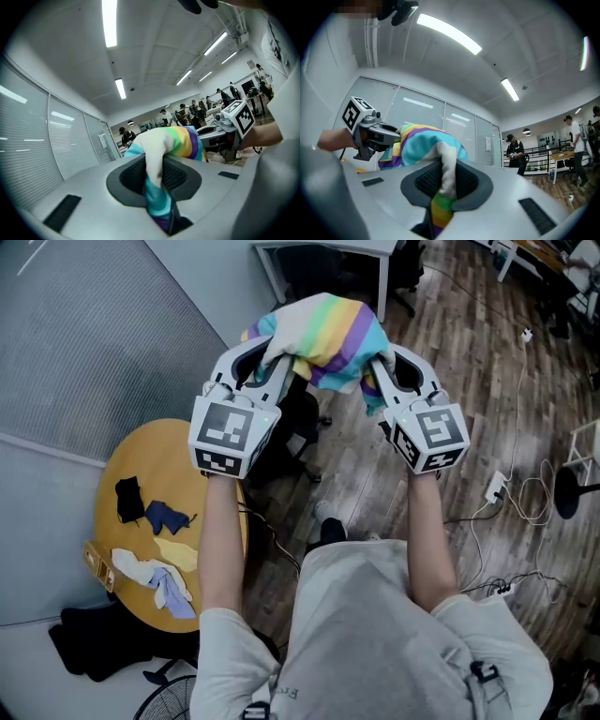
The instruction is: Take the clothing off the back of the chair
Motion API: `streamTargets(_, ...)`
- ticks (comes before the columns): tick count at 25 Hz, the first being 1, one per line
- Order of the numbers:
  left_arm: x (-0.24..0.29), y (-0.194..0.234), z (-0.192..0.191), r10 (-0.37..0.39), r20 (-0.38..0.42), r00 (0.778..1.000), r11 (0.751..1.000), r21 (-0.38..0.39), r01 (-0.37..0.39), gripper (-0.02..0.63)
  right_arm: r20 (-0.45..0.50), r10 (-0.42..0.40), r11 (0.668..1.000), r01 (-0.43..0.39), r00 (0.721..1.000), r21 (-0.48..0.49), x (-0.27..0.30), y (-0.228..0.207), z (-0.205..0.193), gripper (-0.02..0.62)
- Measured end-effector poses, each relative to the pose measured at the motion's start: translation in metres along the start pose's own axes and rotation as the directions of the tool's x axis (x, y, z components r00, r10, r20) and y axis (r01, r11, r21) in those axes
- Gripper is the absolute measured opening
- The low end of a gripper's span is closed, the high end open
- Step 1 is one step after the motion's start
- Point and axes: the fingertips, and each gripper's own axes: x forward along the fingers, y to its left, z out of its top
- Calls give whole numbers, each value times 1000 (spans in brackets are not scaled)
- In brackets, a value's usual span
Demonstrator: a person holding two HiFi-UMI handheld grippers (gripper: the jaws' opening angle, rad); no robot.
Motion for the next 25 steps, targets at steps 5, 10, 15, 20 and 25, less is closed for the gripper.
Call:
streamTargets(5, 14, -37, -15, -71, 6, 997, 995, -75, 71, 87, -44, -38, 999, 39, 998, 6, -27, -16, -24, 61)
streamTargets(10, 26, -76, -33, -131, -11, 991, 984, -121, 129, 87, -103, -70, 997, 71, 992, 10, -57, -30, -52, 61)
streamTargets(15, 36, -121, -49, -192, -30, 981, 969, -167, 184, 87, -162, -100, 995, 104, 982, 14, -92, -46, -82, 61)
streamTargets(20, 44, -161, -81, -232, -62, 971, 947, -243, 211, 87, -240, -107, 994, 113, 965, 13, -122, -53, -118, 61)
streamTargets(25, 49, -198, -113, -243, -116, 963, 933, -298, 200, 87, -314, -112, 993, 120, 943, 6, -152, -57, -154, 61)
